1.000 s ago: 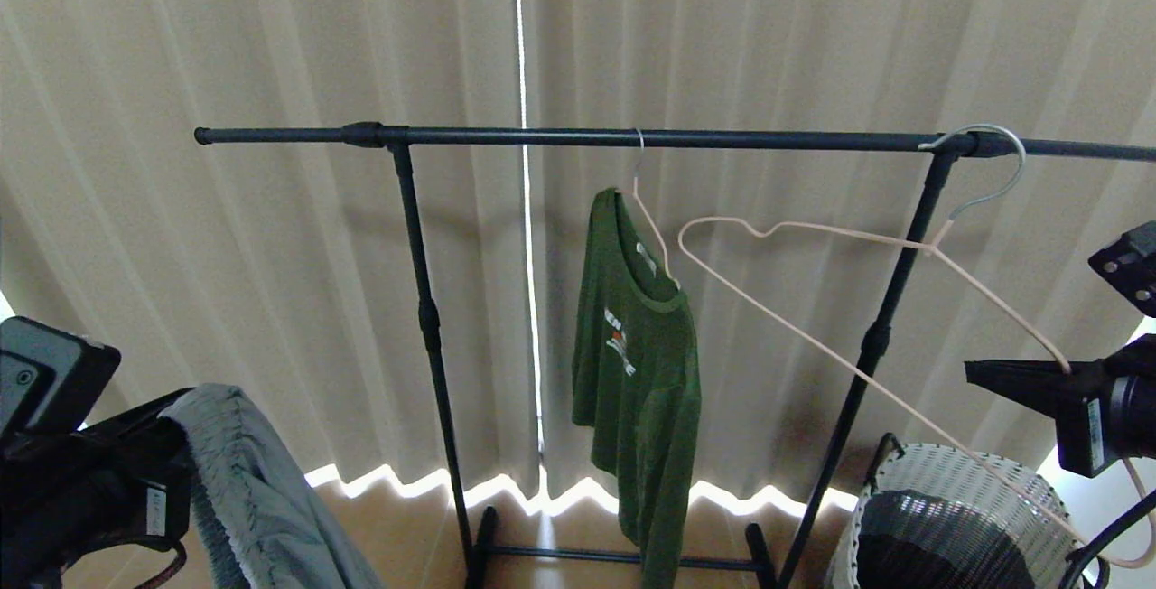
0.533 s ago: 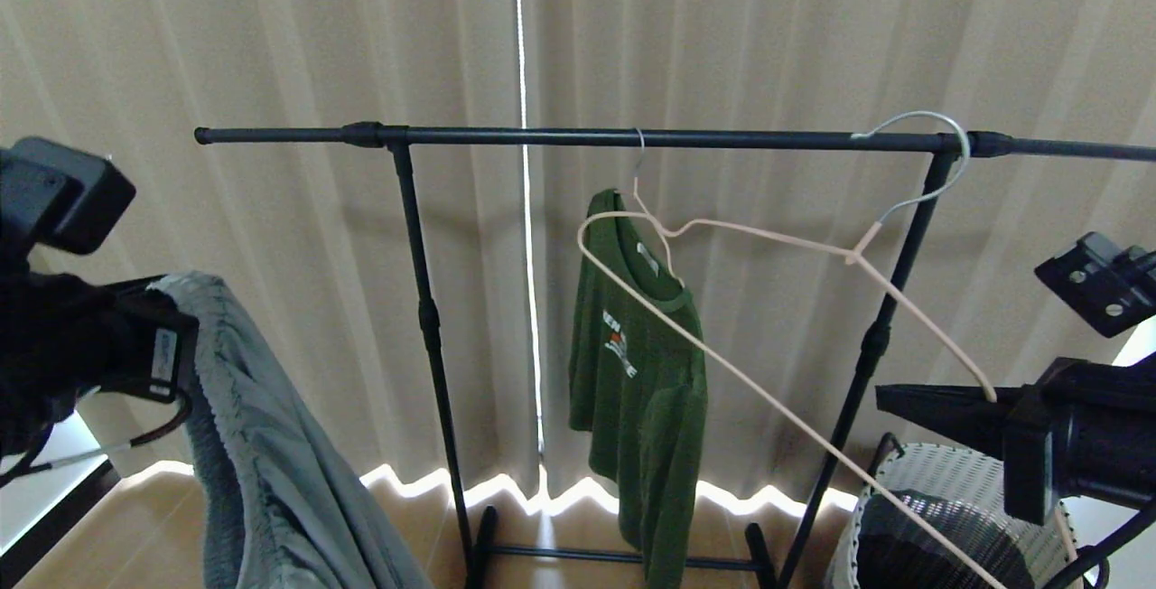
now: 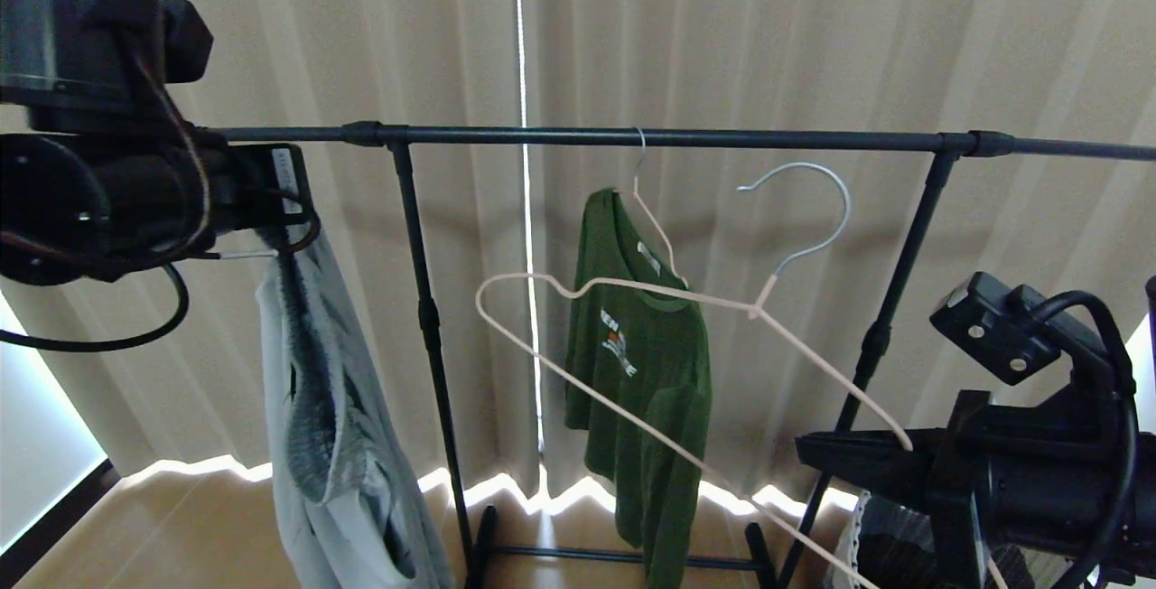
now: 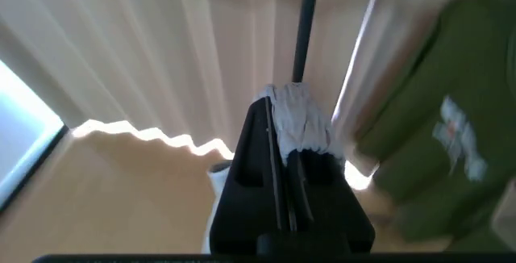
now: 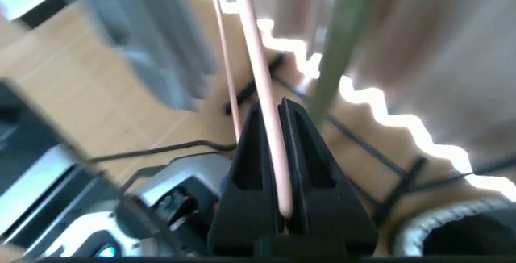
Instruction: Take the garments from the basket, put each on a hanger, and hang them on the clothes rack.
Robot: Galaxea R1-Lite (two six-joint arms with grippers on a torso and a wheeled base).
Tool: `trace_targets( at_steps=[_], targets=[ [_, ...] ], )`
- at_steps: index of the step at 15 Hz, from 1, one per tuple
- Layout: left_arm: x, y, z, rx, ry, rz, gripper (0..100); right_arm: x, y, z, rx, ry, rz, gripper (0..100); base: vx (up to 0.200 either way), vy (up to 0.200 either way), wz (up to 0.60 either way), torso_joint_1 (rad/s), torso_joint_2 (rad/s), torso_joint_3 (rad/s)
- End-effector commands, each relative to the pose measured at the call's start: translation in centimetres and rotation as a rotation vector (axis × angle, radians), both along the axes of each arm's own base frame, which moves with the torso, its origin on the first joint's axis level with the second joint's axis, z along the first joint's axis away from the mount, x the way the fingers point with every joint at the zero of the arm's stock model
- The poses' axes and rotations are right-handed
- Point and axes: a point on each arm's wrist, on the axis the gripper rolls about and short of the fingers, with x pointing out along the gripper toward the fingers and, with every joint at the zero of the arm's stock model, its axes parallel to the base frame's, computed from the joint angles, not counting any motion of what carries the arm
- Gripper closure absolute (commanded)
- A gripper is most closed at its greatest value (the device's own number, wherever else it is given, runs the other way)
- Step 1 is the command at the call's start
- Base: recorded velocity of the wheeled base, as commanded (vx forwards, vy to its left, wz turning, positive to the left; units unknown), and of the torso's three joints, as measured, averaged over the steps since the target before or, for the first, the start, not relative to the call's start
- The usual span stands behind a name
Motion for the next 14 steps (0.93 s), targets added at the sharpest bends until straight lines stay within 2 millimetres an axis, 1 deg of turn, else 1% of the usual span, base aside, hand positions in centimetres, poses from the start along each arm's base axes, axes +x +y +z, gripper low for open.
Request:
trace_targets(
  at_steps=[1,2,4,7,8,10,11,12,13,14],
  targets=[
    [2.6,-2.4,-1.7,0.023,0.040,0.014,100,-1.1,1.2,-0.1,0.005,0.009,0.081,100,0.000,0.000,0.00,0.000,0.00,0.000],
    [2.7,-2.9,-1.8,0.041,0.034,0.042,100,-1.8,1.8,0.0,0.016,0.016,0.120,100,0.000,0.000,0.00,0.000,0.00,0.000],
    [2.3,-3.7,-1.9,0.046,0.033,0.025,100,-2.4,2.4,0.6,0.054,0.025,0.147,100,0.000,0.000,0.00,0.000,0.00,0.000],
    [1.8,-4.6,-1.8,0.048,0.030,-0.001,100,-2.2,2.9,0.9,0.058,0.021,0.153,100,0.000,0.000,0.00,0.000,0.00,0.000],
    [1.6,-4.9,-1.7,0.050,0.025,-0.006,100,-1.8,3.3,0.8,0.053,0.026,0.148,100,0.000,0.000,0.00,0.000,0.00,0.000],
    [1.1,-5.6,-1.7,0.050,0.023,-0.034,100,-0.5,4.7,1.1,0.062,0.050,0.107,100,0.000,0.000,0.00,0.000,0.00,0.000],
    [1.1,-5.7,-1.7,0.050,0.023,-0.036,100,-0.3,4.9,1.1,0.063,0.053,0.102,100,0.000,0.000,0.00,0.000,0.00,0.000],
    [1.0,-5.9,-1.7,0.051,0.023,-0.040,100,0.8,6.0,1.2,0.071,0.070,0.040,100,0.000,0.000,0.00,0.000,0.00,0.000],
    [1.0,-5.9,-1.7,0.046,0.022,-0.039,100,1.2,6.5,1.2,0.071,0.069,0.014,100,0.000,0.000,0.00,0.000,0.00,0.000],
    [1.0,-6.1,-1.9,0.051,0.025,-0.036,100,2.3,7.5,1.1,0.059,0.064,-0.042,100,0.000,0.000,0.00,0.000,0.00,0.000]
  ],
)
